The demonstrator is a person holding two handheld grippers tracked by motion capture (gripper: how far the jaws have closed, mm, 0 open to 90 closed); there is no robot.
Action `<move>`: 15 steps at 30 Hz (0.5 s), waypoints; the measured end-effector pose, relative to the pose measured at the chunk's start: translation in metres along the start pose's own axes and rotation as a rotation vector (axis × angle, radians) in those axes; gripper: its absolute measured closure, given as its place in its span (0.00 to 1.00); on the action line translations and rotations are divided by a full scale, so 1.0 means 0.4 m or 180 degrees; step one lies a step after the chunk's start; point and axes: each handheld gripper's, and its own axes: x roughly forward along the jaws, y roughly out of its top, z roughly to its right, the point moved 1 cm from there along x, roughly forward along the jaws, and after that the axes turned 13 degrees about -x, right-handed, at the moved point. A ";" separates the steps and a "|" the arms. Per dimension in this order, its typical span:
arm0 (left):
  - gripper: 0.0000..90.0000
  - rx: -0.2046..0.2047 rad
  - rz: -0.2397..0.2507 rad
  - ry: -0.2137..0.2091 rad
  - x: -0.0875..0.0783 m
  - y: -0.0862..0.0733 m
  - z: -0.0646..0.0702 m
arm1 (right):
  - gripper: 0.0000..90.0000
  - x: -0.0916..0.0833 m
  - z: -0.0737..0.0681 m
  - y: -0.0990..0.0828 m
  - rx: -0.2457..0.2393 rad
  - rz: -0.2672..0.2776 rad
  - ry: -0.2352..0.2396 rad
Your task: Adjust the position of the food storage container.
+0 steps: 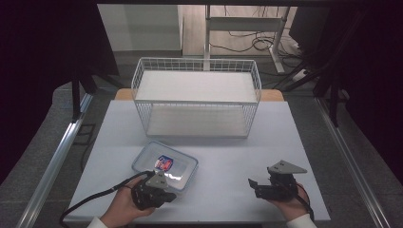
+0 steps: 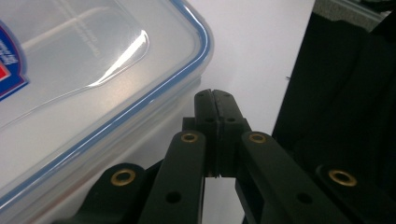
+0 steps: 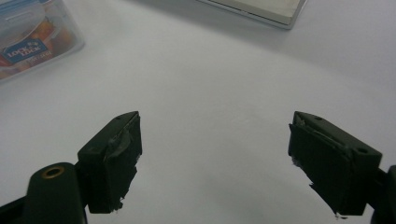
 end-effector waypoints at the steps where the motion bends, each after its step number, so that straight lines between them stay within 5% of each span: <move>1: 1.00 -0.0017 -0.0003 -0.0005 0.005 0.003 -0.001 | 0.20 0.000 -0.001 0.000 0.0000 -0.0006 0.0006; 8: 1.00 -0.0055 0.0060 0.0010 0.019 0.012 -0.001 | 0.20 0.007 -0.007 0.000 -0.0032 -0.0054 0.0036; 15: 1.00 -0.0229 0.0264 0.0133 0.047 0.039 -0.013 | 0.20 0.011 -0.006 -0.002 -0.0034 -0.0084 0.0050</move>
